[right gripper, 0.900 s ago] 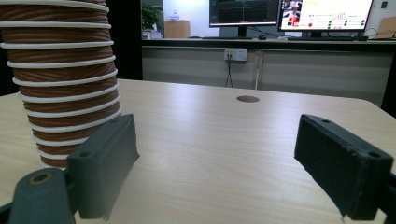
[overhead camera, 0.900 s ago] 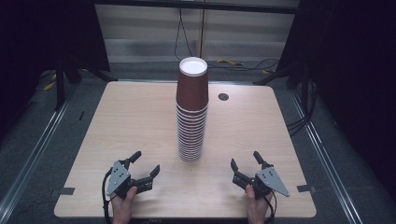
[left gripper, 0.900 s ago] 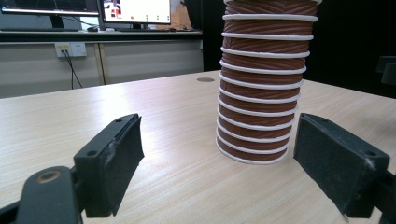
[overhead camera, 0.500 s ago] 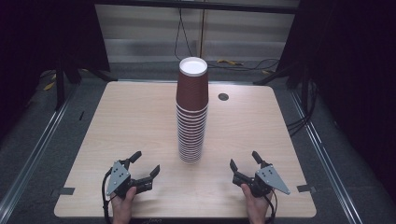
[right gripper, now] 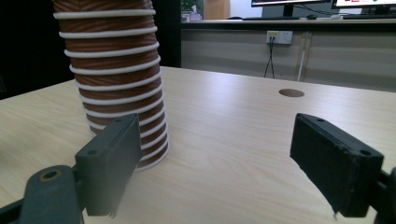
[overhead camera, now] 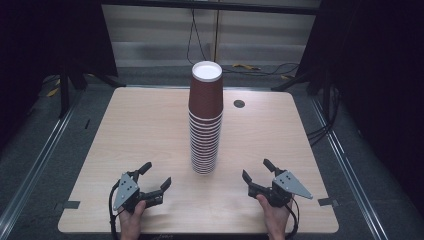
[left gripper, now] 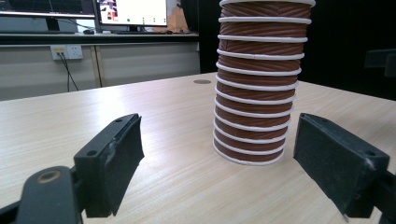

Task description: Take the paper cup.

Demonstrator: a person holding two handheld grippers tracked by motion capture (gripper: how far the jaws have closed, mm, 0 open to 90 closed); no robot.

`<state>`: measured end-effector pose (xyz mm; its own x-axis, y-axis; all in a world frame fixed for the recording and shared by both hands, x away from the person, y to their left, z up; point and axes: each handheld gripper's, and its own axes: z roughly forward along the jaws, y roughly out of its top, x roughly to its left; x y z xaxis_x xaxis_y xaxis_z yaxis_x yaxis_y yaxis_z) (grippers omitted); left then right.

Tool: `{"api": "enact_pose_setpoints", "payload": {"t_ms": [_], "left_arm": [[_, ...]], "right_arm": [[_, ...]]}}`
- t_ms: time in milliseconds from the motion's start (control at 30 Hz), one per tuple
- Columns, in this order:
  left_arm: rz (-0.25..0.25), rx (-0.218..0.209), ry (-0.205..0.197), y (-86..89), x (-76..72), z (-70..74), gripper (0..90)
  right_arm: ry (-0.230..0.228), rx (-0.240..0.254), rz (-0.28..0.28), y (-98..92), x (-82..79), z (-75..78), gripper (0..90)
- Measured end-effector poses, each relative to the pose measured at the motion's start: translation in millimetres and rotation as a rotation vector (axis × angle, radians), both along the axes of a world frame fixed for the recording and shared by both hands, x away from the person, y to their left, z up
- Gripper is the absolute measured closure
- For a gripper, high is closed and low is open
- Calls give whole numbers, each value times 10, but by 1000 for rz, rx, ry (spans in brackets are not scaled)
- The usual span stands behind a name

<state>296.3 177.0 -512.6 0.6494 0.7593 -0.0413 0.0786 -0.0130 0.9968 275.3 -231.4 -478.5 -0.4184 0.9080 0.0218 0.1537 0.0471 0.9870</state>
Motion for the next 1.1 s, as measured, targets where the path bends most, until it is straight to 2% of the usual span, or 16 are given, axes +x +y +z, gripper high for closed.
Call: {"api": "enact_pose_setpoints", "payload": {"t_ms": [167,400,567,667,700,733,867,1100], "left_arm": [[0,0,-6,11,0,-1,154],[-3,2,-6,10,-1,0,154],[-3,0,-7,11,-1,-1,154],[-6,2,-7,15,0,-1,154],[-9,2,-7,15,1,-1,154],[-9,2,-7,15,1,-1,154],[-12,-5,-3,7,0,-2,154],[-11,3,-7,12,1,0,154]], "right_arm": [[7,10,53,30,45,133,176],[3,2,97,76,91,302,177],[26,22,170,99,164,493,163],[30,28,182,112,183,552,166],[49,31,219,116,219,611,190],[54,32,227,120,225,629,191],[47,26,248,158,263,720,191],[31,29,296,244,351,1008,191]]}}
